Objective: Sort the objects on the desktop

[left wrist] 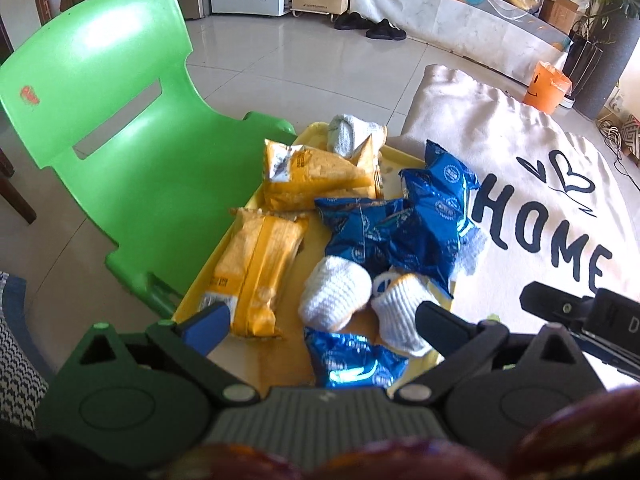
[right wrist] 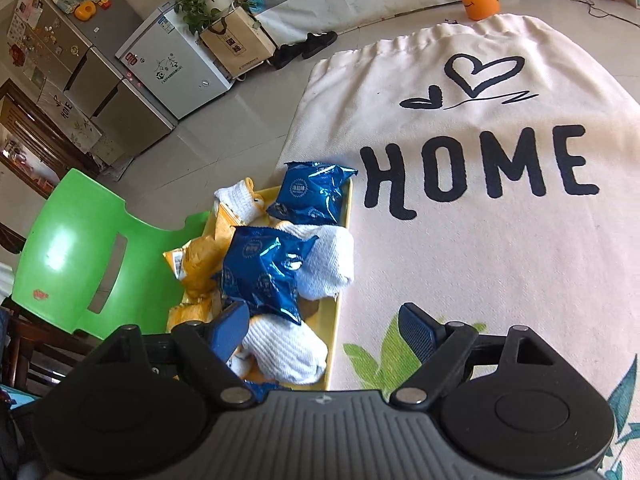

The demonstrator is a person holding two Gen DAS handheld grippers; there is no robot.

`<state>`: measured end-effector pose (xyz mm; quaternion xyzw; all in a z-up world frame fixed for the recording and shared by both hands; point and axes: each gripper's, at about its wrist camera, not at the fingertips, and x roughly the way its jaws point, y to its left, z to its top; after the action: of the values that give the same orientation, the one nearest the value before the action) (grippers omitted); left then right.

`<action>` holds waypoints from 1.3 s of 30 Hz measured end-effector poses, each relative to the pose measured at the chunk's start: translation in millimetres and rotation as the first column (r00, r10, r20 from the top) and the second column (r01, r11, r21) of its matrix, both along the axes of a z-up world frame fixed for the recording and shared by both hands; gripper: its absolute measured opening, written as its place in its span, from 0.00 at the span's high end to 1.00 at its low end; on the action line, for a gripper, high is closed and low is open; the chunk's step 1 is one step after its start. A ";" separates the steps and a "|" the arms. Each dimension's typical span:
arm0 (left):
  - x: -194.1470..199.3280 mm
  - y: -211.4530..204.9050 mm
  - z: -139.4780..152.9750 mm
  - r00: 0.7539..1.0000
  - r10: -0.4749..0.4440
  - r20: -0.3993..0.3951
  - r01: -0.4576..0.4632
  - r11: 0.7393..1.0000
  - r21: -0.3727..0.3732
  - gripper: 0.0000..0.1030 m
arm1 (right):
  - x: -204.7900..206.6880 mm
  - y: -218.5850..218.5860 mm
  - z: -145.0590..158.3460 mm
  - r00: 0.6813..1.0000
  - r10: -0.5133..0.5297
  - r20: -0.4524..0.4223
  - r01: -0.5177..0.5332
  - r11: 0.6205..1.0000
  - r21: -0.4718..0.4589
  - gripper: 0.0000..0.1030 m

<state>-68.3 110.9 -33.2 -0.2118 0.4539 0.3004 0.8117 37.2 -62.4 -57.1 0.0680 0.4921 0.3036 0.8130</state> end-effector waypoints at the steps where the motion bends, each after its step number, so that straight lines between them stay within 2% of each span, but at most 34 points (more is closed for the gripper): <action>1: -4.3 -4.4 -0.3 1.000 0.002 -0.005 -0.002 1.000 -0.004 0.01 | -5.1 -2.0 1.9 1.000 0.008 0.021 -0.008 1.000 -0.020 0.20; 5: -20.5 -22.0 0.8 0.999 0.009 -0.036 -0.008 1.000 0.006 0.01 | -22.4 -8.9 8.4 0.994 0.059 0.092 -0.051 0.995 -0.084 0.20; 16: -43.4 -55.6 24.0 0.997 -0.006 -0.082 0.011 0.998 0.063 0.01 | -51.9 -25.0 10.0 0.985 0.117 0.124 -0.098 0.984 -0.149 0.19; 21: -49.7 -69.7 31.0 0.997 -0.019 -0.080 0.026 0.996 0.088 0.01 | -59.8 -31.8 14.1 0.980 0.136 0.147 -0.114 0.982 -0.147 0.19; 31: -53.9 -87.0 42.6 0.997 -0.037 -0.067 0.044 0.992 0.116 0.01 | -59.6 -45.0 18.3 0.981 0.102 0.164 -0.079 0.987 -0.142 0.19; 39: -56.3 -90.4 45.3 0.997 -0.036 -0.069 0.043 0.992 0.115 0.01 | -65.2 -46.9 18.0 0.978 0.119 0.172 -0.092 0.984 -0.154 0.19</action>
<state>-124.6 20.5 12.1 -0.1450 0.4665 0.3172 0.8129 -28.0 -109.3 -39.1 -0.0456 0.4400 0.3147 0.8398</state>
